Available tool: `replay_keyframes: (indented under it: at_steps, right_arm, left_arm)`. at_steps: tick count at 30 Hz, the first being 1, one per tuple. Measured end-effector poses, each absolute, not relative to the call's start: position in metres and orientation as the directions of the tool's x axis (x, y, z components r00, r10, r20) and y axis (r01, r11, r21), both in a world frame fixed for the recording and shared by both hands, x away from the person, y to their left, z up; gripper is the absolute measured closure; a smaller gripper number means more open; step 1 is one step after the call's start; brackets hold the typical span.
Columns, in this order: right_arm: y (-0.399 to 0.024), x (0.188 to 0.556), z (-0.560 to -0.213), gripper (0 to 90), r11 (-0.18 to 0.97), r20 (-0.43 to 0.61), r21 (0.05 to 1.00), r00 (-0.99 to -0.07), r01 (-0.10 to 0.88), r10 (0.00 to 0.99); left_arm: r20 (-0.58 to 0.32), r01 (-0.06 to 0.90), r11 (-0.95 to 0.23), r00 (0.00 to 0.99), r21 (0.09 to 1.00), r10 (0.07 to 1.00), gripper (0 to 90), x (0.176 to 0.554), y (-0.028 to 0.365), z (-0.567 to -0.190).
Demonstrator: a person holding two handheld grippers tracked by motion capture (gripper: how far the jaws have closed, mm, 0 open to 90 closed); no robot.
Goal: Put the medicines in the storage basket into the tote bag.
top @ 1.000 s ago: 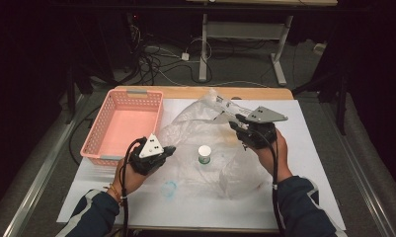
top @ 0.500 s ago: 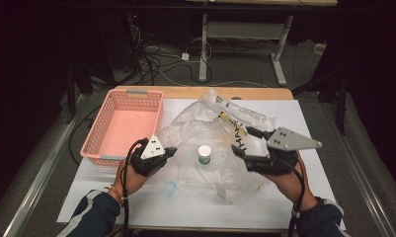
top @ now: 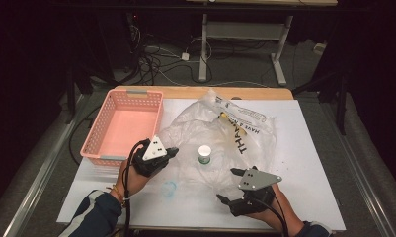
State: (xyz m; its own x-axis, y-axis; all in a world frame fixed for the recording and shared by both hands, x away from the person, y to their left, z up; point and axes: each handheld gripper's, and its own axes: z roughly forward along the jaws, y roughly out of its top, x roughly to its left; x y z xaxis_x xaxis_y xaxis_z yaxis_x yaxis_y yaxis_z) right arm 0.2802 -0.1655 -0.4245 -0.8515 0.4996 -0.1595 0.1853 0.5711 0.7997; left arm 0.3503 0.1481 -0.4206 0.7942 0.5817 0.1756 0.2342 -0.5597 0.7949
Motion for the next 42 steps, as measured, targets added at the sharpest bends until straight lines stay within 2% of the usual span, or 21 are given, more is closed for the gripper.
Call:
replay_keyframes:
  at_steps: [1, 4, 6, 9, 12, 29, 42]
  right_arm:
    - [-0.164, 0.282, -0.428, 21.3, 0.576, -0.179, 0.795, -0.835, 0.189, 0.520]
    - [-0.165, 0.291, -0.436, 38.4, 0.584, -0.181, 0.782, -0.818, 0.217, 0.546]
    - [-0.167, 0.294, -0.438, 55.6, 0.604, -0.205, 0.768, -0.814, 0.210, 0.544]
    - [-0.171, 0.296, -0.438, 74.3, 0.613, -0.223, 0.763, -0.806, 0.206, 0.549]
    - [-0.176, 0.298, -0.435, 88.4, 0.617, -0.245, 0.763, -0.799, 0.190, 0.549]
    - [-0.197, 0.298, -0.405, 90.0, 0.512, -0.260, 0.848, -0.738, 0.134, 0.622]
    - [-0.210, 0.308, -0.389, 90.0, 0.465, -0.270, 0.878, -0.691, 0.109, 0.671]
  left_arm:
    - [0.178, 0.232, -0.561, 0.794, 0.795, 0.581, 85.4, 0.350, 0.148, -0.421]
    - [0.176, 0.233, -0.560, 0.794, 0.795, 0.581, 85.4, 0.350, 0.149, -0.421]
    - [0.176, 0.233, -0.560, 0.796, 0.795, 0.580, 85.4, 0.350, 0.149, -0.422]
    - [0.181, 0.228, -0.565, 0.797, 0.793, 0.576, 85.4, 0.349, 0.149, -0.422]
    - [0.186, 0.223, -0.566, 0.797, 0.794, 0.575, 85.4, 0.349, 0.149, -0.422]
    - [0.185, 0.213, -0.531, 0.780, 0.820, 0.598, 85.4, 0.347, 0.157, -0.413]
    - [0.180, 0.199, -0.507, 0.777, 0.839, 0.604, 85.4, 0.347, 0.160, -0.405]
